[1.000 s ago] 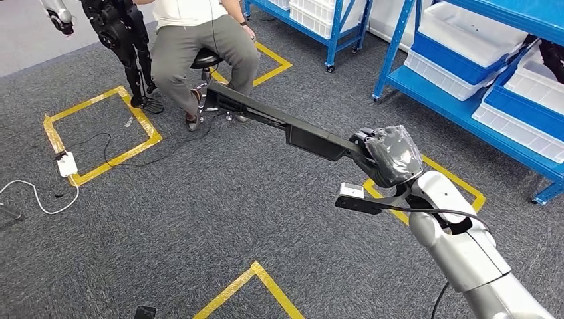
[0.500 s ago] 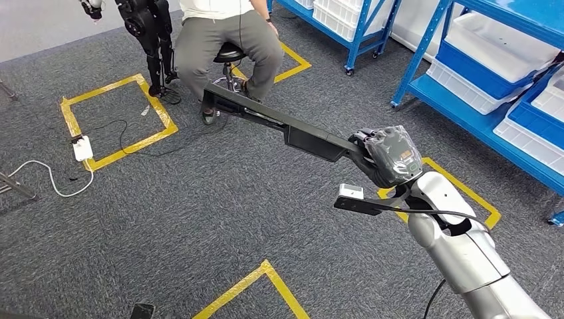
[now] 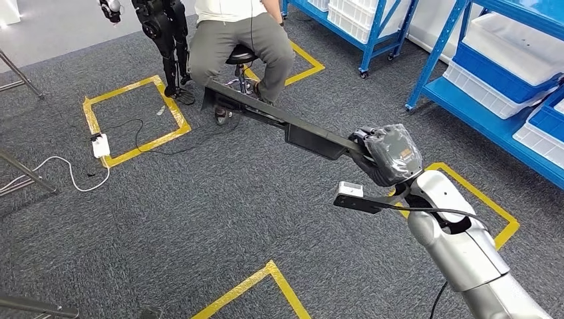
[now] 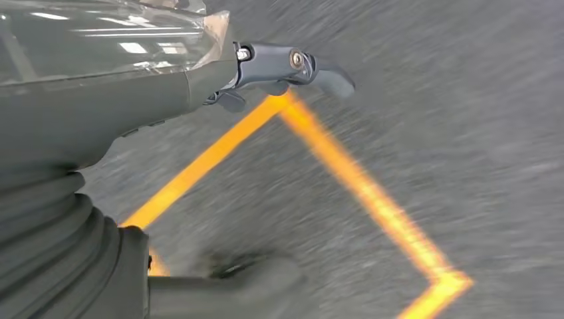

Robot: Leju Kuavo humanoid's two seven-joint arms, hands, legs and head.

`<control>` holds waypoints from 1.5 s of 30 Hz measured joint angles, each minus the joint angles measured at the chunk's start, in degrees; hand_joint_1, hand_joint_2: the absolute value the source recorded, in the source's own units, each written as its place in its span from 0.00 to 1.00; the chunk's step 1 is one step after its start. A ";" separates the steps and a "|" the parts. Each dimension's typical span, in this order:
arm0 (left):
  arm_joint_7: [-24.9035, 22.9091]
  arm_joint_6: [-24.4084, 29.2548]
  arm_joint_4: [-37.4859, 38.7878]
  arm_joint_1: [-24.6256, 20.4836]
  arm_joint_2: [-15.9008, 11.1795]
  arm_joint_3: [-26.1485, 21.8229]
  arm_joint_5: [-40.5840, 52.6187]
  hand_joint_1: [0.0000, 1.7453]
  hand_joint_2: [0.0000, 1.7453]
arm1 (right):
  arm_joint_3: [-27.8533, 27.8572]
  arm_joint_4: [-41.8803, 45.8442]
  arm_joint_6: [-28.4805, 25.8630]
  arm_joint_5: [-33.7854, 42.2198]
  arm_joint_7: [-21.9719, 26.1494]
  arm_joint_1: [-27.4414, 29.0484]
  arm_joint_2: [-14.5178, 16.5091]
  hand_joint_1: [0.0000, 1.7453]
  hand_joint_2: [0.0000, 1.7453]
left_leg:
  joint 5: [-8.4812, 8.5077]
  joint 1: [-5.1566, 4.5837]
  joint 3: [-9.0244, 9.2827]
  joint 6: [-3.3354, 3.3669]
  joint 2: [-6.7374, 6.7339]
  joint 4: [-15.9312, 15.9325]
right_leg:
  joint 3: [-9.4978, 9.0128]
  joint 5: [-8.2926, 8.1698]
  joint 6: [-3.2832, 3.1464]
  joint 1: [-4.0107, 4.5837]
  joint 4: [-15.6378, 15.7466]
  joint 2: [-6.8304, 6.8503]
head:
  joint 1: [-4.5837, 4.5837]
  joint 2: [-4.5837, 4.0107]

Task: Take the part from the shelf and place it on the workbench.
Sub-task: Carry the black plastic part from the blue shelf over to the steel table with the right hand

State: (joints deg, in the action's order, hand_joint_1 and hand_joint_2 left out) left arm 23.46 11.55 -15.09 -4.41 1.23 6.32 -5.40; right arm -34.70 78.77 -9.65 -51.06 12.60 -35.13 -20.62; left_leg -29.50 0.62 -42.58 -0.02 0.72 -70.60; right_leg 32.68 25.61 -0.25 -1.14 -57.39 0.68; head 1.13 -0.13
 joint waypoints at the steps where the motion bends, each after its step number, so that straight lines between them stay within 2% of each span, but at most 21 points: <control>1: -2.65 -1.25 0.32 0.10 -0.06 0.22 0.06 0.00 1.00 | -0.15 -0.11 0.09 -0.05 0.01 -0.13 0.31 1.00 1.00 | -0.83 0.11 -1.44 -0.21 -0.15 -2.77 | 0.01 0.02 -0.01 0.04 -0.02 0.18 | -0.01 0.00; 3: -7.14 -3.76 0.89 0.37 -0.27 0.78 0.33 0.00 1.00 | -0.58 -0.44 0.22 -0.12 0.02 -0.39 1.02 1.00 1.00 | 0.57 0.38 -1.40 -0.50 -0.48 -2.32 | 0.01 0.07 0.00 0.05 -0.09 0.54 | 0.01 0.00; 6: -11.34 -6.30 1.38 0.47 -0.61 1.59 0.58 0.00 1.00 | -1.22 -0.77 0.25 -0.19 0.01 -1.00 1.82 1.00 1.00 | 5.38 0.65 4.16 -0.46 -1.76 8.76 | 0.08 0.44 0.52 0.34 -0.43 1.12 | -0.03 0.00; 8: -13.28 -7.07 1.62 0.50 -0.67 2.01 0.62 0.00 1.00 | -1.35 -0.81 0.22 -0.28 -0.01 -1.30 2.08 1.00 1.00 | 5.92 0.41 5.51 0.07 -1.83 11.49 | 0.10 0.72 1.11 0.82 -0.54 1.44 | -0.22 0.00; 11: -15.51 -7.39 2.07 0.71 -0.73 2.39 0.61 0.00 1.00 | -1.40 -0.82 0.20 -0.56 -0.04 -1.34 2.42 1.00 1.00 | 6.27 0.04 5.64 1.35 -0.83 11.82 | 0.21 1.14 2.02 1.02 -0.75 1.73 | -0.38 0.00; 14: -16.77 -7.46 2.43 0.92 -0.87 2.72 0.59 0.00 1.00 | -1.41 -0.83 0.19 -1.02 -0.14 -1.18 2.59 1.00 1.00 | 6.62 0.12 5.79 2.48 -0.12 12.22 | 3.69 4.99 2.00 0.60 -8.25 0.40 | -0.57 0.00; 16: -17.13 -7.49 2.64 1.17 -1.02 2.83 0.59 0.00 1.00 | -1.44 -0.84 0.21 -1.30 -0.26 -0.84 2.66 1.00 1.00 | 6.63 0.04 5.72 2.64 0.48 12.22 | 7.40 7.87 1.96 0.58 -15.91 -0.23 | -0.64 0.00; 17: -17.22 -7.50 2.71 1.34 -1.05 2.85 0.60 0.00 1.00 | -1.45 -0.85 0.23 -1.43 -0.32 -0.62 2.69 1.00 1.00 | 6.64 -0.01 5.70 2.65 0.82 12.21 | 8.31 8.27 2.15 0.59 -17.70 -0.36 | -0.63 0.00; 18: -17.26 -7.47 2.78 1.49 -1.08 2.89 0.61 0.00 1.00 | -1.46 -0.85 0.26 -1.57 -0.38 -0.43 2.75 1.00 1.00 | 6.66 -0.05 5.70 2.63 1.15 12.21 | 7.98 7.69 2.47 0.59 -16.99 -0.44 | -0.65 0.00; 20: -17.28 -7.34 2.90 1.63 -1.10 3.05 0.71 0.00 1.00 | -1.44 -0.82 0.32 -1.85 -0.47 -0.29 2.87 1.00 1.00 | 6.76 -0.07 5.72 2.50 1.85 12.19 | 4.31 4.76 3.05 0.53 -9.75 -0.85 | -0.66 0.00; 22: -17.28 -7.19 2.95 1.63 -1.10 3.30 0.90 0.00 1.00 | -1.41 -0.74 0.34 -2.03 -0.52 -0.32 3.04 1.00 1.00 | 6.85 -0.28 5.62 2.12 2.46 12.05 | 0.77 2.19 2.78 0.63 -2.60 -1.56 | -0.65 0.00; 23: -17.28 -7.15 2.97 1.65 -1.10 3.42 1.00 0.00 1.00 | -1.40 -0.70 0.35 -2.10 -0.54 -0.33 3.14 1.00 1.00 | 6.92 -0.36 5.53 1.87 2.67 12.01 | 0.01 1.61 2.42 0.76 -1.00 -1.80 | -0.63 0.00; 27: -17.28 -7.09 3.10 1.80 -1.21 3.67 1.09 0.00 1.00 | -1.40 -0.58 0.48 -2.33 -0.55 -0.33 3.74 1.00 1.00 | 6.47 -0.16 4.88 0.76 2.45 11.30 | -0.31 0.74 0.75 0.51 -0.36 -1.08 | -0.55 0.00; 29: -17.25 -7.06 3.11 1.78 -1.25 3.69 1.11 0.00 1.00 | -1.39 -0.44 0.58 -2.41 -0.57 -0.35 4.02 1.00 1.00 | 3.43 -0.03 2.60 0.28 1.02 6.37 | -0.51 0.53 -0.08 0.22 -0.11 -0.58 | -0.37 0.00; 31: -17.23 -7.02 3.11 1.76 -1.25 3.70 1.12 0.00 1.00 | -1.40 -0.39 0.69 -2.42 -0.58 -0.25 4.21 1.00 1.00 | -0.17 0.09 -1.05 -0.21 0.00 -1.38 | -0.52 0.59 -0.46 0.39 -0.11 -0.11 | -0.25 0.00; 33: -17.23 -7.00 3.11 1.79 -1.26 3.70 1.12 0.00 1.00 | -1.42 -0.39 0.83 -2.43 -0.58 -0.07 4.32 1.00 1.00 | -0.47 0.24 -2.39 -0.52 -0.37 -4.20 | -0.53 0.64 -0.49 0.45 -0.14 0.41 | -0.25 0.00; 34: -17.23 -7.00 3.11 1.79 -1.28 3.70 1.12 0.00 1.00 | -1.42 -0.38 0.89 -2.43 -0.58 -0.01 4.36 1.00 1.00 | 0.88 0.35 -1.33 -0.59 -0.55 -2.20 | -0.56 0.66 -0.47 0.44 -0.16 0.65 | -0.26 0.00; 36: -17.20 -7.00 3.11 1.73 -1.34 3.69 1.12 0.00 1.00 | -1.40 -0.36 1.02 -2.45 -0.58 -0.06 4.48 1.00 1.00 | 4.22 0.52 3.00 -0.56 -1.50 5.81 | -0.62 0.84 -0.22 0.56 -0.27 1.05 | -0.23 0.00; 38: -17.12 -7.00 3.11 1.62 -1.37 3.69 1.12 0.00 1.00 | -1.33 -0.29 1.27 -2.58 -0.59 -0.21 4.59 1.00 1.00 | 5.68 0.39 5.79 -0.08 -1.97 10.98 | -0.58 1.12 0.30 0.96 -0.42 1.34 | -0.34 0.00; 42: -17.04 -6.85 3.11 1.55 -1.33 3.72 1.15 0.00 1.00 | -1.23 -0.15 1.51 -2.96 -0.60 -0.24 4.83 1.00 1.00 | 6.03 0.05 6.21 1.43 -0.98 12.05 | -0.14 1.78 1.40 1.27 -0.97 1.59 | -0.51 0.00; 45: -17.06 -6.83 3.11 1.43 -1.33 3.80 1.37 0.00 1.00 | -1.16 -0.07 1.61 -3.11 -0.58 -0.03 4.89 1.00 1.00 | 6.34 0.13 6.34 2.44 -0.32 12.46 | 3.82 5.75 1.41 0.88 -9.22 0.17 | -0.59 0.00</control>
State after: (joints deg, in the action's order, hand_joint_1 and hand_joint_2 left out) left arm 6.40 4.72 -11.98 -2.98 -0.10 10.11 -4.04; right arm -35.87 78.70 -8.04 -54.17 12.02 -35.16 -15.73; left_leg -23.16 0.75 -36.24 2.42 0.40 -58.15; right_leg 36.50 31.36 1.16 -0.26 -66.62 0.85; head 0.54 -0.13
